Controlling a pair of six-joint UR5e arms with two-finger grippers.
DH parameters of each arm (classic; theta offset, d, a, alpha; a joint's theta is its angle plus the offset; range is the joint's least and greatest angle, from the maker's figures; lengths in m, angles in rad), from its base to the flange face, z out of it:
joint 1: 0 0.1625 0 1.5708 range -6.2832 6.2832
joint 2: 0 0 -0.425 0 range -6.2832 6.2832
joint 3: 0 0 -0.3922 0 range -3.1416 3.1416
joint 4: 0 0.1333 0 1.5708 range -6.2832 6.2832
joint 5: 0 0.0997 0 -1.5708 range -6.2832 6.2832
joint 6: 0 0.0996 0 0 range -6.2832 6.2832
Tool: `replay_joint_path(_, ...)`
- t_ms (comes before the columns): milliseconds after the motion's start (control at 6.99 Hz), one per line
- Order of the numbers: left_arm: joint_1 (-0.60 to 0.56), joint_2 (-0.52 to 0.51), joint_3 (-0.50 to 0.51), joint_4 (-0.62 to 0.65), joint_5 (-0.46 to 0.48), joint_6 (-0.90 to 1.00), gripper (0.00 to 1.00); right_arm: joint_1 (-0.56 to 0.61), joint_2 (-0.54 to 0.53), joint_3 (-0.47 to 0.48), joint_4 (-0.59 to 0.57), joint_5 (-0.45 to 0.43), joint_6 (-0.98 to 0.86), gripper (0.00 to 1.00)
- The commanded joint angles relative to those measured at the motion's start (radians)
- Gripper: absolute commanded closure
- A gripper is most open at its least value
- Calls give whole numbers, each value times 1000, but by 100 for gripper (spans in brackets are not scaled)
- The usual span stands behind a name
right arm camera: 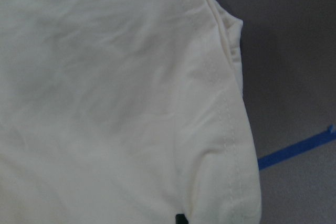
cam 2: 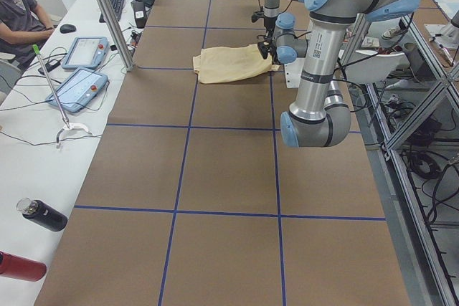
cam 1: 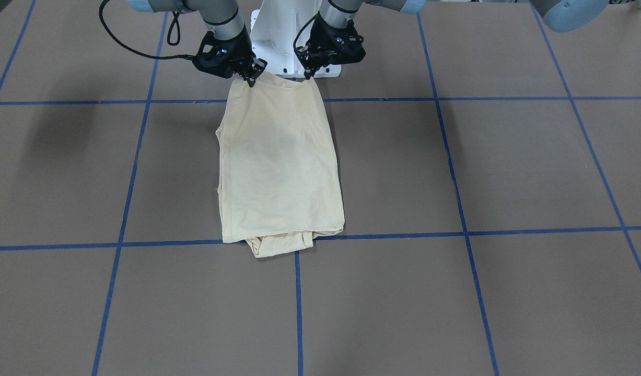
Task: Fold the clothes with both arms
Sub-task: 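Lift the near edge with both grippers and fold it toward the far edge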
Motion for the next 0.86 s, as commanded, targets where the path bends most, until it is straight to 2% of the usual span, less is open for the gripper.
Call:
replay_joint_path(0, -100, -5, -1, 1, -11, 64, 100, 103, 13, -1, 4, 6, -34, 100)
replay_joint_path(429, -259, -29, 58, -19, -50, 186, 100, 215, 68, -16, 8, -12, -195, 100)
replay_joint_path(572, -292, -73, 125, -46, -50, 204, 100, 260, 91, -54, 13, -11, -231, 100)
replay_joint_path(715, -318, -92, 178, -104, -50, 206, 100, 300, 133, -130, 11, -11, -292, 100)
